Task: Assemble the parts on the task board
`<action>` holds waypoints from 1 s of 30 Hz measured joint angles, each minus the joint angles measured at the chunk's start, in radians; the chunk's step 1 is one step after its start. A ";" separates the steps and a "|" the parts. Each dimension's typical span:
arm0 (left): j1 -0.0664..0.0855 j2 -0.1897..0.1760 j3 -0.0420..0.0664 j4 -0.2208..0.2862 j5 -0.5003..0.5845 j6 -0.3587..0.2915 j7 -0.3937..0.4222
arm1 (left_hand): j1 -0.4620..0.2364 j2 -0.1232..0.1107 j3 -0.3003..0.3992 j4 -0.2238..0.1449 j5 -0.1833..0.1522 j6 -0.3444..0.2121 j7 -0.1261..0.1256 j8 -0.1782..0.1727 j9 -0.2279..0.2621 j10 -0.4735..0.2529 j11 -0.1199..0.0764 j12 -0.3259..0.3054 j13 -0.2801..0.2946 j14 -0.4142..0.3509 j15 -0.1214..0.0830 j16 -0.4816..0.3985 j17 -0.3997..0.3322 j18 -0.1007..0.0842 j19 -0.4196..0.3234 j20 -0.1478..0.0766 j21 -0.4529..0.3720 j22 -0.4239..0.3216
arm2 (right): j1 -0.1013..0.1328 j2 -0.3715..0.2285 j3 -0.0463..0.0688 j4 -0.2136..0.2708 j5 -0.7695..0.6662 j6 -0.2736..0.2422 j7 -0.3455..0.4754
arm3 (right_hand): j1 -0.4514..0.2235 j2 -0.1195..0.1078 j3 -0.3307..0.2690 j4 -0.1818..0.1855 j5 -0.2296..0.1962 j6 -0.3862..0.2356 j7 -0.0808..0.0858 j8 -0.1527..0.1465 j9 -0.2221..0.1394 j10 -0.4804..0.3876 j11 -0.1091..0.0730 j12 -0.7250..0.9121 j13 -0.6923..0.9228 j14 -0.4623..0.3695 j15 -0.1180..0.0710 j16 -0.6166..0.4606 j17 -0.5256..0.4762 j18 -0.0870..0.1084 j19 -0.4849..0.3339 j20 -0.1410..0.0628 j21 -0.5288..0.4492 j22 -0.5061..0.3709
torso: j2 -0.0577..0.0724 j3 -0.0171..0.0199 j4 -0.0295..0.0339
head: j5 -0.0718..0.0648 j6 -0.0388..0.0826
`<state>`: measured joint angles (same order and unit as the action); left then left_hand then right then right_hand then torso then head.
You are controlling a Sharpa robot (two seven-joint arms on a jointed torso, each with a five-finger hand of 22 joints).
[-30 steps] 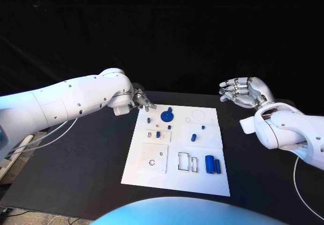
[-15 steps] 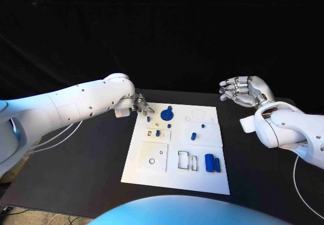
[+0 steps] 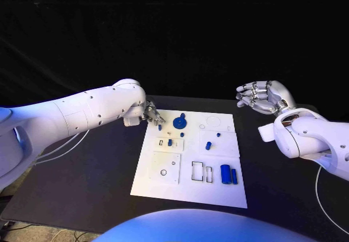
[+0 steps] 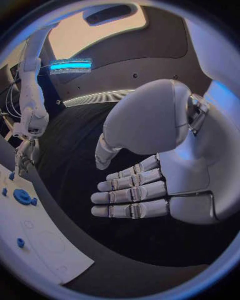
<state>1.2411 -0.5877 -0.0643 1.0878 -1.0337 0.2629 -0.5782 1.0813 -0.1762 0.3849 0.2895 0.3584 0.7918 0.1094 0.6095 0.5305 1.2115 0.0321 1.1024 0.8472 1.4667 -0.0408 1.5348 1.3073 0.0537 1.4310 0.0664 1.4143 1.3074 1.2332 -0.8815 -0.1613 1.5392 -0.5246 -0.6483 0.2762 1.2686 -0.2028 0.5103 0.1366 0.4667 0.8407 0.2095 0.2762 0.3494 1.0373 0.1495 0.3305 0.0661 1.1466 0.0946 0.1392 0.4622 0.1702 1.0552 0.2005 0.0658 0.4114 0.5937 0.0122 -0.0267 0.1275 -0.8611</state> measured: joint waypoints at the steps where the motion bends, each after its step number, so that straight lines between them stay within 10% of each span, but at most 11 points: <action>1: 0.000 0.001 -0.001 -0.001 0.000 0.001 0.001 | 0.010 0.002 0.000 0.000 0.000 0.004 0.000 0.000 -0.001 0.000 0.000 0.000 0.000 0.000 0.000 0.000 0.000 0.000 0.000 0.000 0.000 0.000 | 0.000 0.000 0.000 0.000 0.000 0.000 0.000 | 0.000 0.000 0.000 0.000 0.000 0.000 0.000 0.000 0.000 0.000 0.000 0.000 0.000 0.000 0.000 0.000 0.000 0.000 0.000 0.000 0.000 0.000 | 0.000 0.0000 0.0000 | 0.000 0.000; 30: -0.006 0.011 -0.012 -0.015 0.012 -0.016 0.030 | 0.203 0.051 0.062 -0.025 -0.001 0.025 -0.020 0.072 0.007 0.014 -0.021 0.004 0.000 -0.001 -0.006 0.000 0.000 0.000 0.003 -0.003 0.000 0.000 | 0.000 0.002 0.000 -0.001 -0.001 0.000 0.000 | 0.000 0.000 0.000 0.000 0.000 0.000 0.000 0.000 0.000 0.000 0.000 0.000 0.000 0.000 0.000 0.000 -0.001 0.000 0.000 0.000 0.000 -0.003 | 0.000 0.0006 0.0000 | 0.001 -0.008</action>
<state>1.2349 -0.5765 -0.0764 1.0727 -1.0220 0.2465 -0.5481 1.2841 -0.1251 0.4467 0.2641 0.3577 0.8169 0.0891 0.6812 0.5376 1.2253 0.0112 1.1065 0.8474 1.4655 -0.0469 1.5348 1.3073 0.0538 1.4337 0.0636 1.4144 1.3074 1.2332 -0.8791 -0.1613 1.5377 -0.5253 -0.6485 0.2762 1.2686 -0.2028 0.5103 0.1366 0.4667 0.8407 0.2096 0.2762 0.3496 1.0373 0.1495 0.3305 0.0662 1.1466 0.0946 0.1392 0.4612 0.1702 1.0552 0.2005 0.0658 0.4084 0.5939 0.0128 -0.0267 0.1287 -0.8690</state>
